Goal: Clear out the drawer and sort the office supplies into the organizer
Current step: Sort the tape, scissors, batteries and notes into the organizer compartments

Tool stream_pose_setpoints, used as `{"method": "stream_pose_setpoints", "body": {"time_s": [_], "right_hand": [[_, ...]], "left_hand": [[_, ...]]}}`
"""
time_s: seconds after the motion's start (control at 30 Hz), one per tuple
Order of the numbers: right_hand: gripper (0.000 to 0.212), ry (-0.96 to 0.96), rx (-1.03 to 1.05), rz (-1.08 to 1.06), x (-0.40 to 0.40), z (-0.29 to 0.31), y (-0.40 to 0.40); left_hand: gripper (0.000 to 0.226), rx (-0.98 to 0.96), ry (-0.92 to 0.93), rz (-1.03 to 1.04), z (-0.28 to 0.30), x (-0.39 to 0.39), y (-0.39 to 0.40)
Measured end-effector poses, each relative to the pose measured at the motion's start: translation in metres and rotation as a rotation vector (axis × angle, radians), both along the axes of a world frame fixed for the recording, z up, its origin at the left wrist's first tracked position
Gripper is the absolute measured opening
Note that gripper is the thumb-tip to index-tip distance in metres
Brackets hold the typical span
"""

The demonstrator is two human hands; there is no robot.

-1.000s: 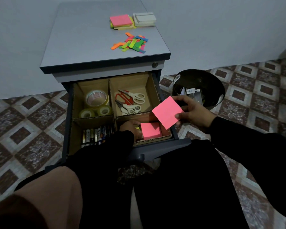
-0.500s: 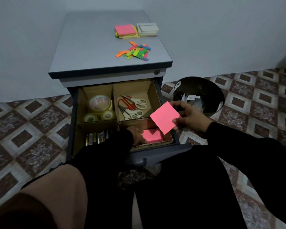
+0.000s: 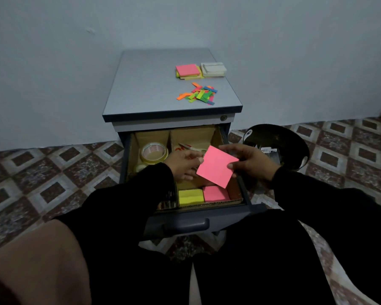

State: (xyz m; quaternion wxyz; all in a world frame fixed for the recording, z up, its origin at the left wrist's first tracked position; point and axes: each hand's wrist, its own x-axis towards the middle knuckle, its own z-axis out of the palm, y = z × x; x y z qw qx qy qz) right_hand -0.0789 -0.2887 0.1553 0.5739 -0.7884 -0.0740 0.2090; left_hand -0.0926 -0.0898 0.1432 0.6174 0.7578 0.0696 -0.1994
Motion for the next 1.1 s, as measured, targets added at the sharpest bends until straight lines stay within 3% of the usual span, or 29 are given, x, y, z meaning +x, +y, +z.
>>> {"method": "stream_pose_setpoints", "body": {"time_s": [0.27, 0.53, 0.73, 0.87, 1.0, 1.1], "right_hand": [[0.063, 0.019, 0.135, -0.167, -0.008, -0.005, 0.018], [0.034, 0.271, 0.322, -0.324, -0.018, -0.021, 0.042], [0.03, 0.293, 0.444, -0.452, -0.015, -0.028, 0.056], [0.035, 0.189, 0.404, -0.52, -0.01, -0.031, 0.06], [0.04, 0.025, 0.254, -0.436, -0.003, -0.029, 0.052], [0.039, -0.039, 0.118, -0.327, -0.001, -0.034, 0.043]], "left_hand": [[0.017, -0.072, -0.002, 0.112, -0.011, -0.016, 0.016], [0.023, -0.374, 0.05, 0.326, -0.017, -0.025, 0.013], [0.023, -0.459, 0.086, 0.339, -0.017, -0.027, 0.004], [0.027, -0.299, 0.033, 0.312, -0.018, -0.026, 0.005], [0.037, -0.023, -0.156, 0.307, -0.032, -0.027, 0.02], [0.05, 0.342, -0.369, 0.199, -0.049, -0.029, 0.042]]}}
